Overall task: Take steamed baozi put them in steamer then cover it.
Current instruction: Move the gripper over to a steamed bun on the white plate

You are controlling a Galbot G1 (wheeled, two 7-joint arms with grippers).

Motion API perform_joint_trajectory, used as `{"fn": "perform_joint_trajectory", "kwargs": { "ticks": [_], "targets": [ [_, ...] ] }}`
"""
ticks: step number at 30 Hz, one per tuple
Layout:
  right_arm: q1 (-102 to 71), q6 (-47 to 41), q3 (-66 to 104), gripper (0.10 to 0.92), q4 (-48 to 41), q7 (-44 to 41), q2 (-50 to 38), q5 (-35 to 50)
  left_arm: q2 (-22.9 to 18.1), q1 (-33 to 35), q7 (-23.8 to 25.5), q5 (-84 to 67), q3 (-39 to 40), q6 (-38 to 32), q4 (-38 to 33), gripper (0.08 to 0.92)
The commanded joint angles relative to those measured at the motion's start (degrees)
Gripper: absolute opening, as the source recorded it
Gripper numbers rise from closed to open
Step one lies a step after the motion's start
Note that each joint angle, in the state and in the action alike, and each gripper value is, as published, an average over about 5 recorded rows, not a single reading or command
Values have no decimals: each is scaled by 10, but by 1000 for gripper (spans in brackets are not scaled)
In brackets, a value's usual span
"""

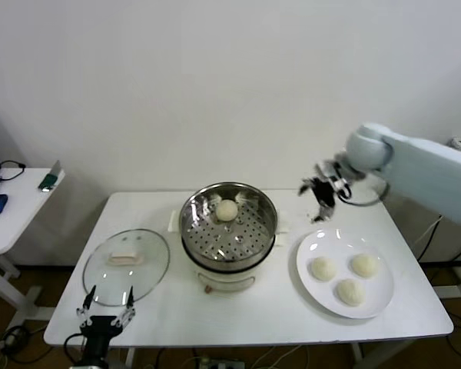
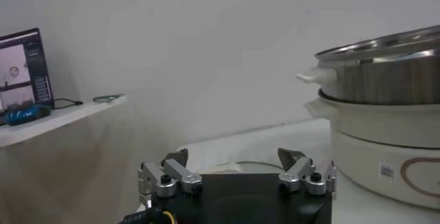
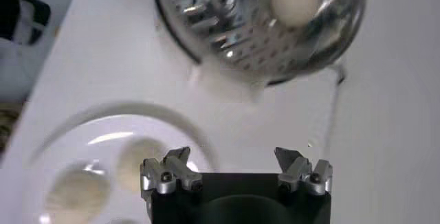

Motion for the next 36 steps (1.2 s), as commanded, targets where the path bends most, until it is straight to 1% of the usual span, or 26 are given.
{"fn": "perform_joint_trajectory", "kwargs": {
  "ticks": [1, 6, 12, 20, 36],
  "targets": [
    [-75, -67, -5, 823, 26, -9, -82, 13, -1, 3, 0, 1, 0, 0, -1, 823],
    [-162, -59, 60, 823, 1, -5, -70, -35, -1, 5, 0, 1, -1, -1, 2, 823],
    [-234, -53, 117, 823, -41, 8, -33, -68, -1, 7, -1, 1, -3, -4, 7, 823],
    [-263, -48, 143, 823, -78, 26, 12, -85, -2, 8, -2, 1, -3, -7, 16, 823],
    [-266, -37, 158, 823, -115, 35, 54, -96, -3, 6, -3, 1, -3, -9, 23, 823]
  ]
}}
